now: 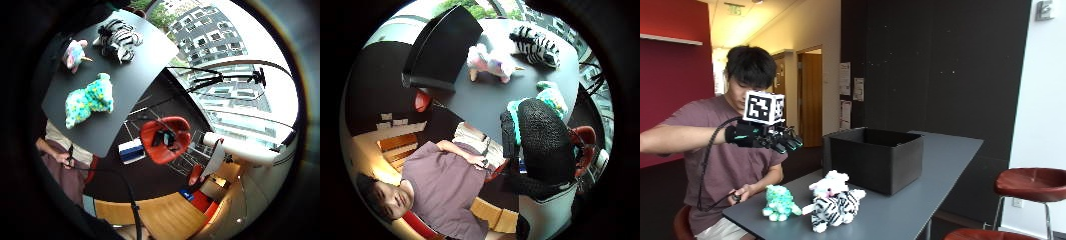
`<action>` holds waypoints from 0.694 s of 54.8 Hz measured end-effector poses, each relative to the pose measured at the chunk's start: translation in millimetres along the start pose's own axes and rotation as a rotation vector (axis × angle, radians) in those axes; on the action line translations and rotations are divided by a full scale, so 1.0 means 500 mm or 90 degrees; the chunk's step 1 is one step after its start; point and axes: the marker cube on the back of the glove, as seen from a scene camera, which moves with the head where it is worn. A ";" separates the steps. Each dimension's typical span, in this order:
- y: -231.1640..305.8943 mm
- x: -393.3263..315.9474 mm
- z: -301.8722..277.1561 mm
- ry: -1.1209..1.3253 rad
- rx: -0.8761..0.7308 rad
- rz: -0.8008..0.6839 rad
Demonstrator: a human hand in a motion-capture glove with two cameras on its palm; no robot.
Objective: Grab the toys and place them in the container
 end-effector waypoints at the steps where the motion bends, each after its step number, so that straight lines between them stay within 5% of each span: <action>1: -0.001 0.000 0.000 -0.001 -0.002 -0.002; 38: -0.025 -0.015 0.098 0.092 -0.152 -0.073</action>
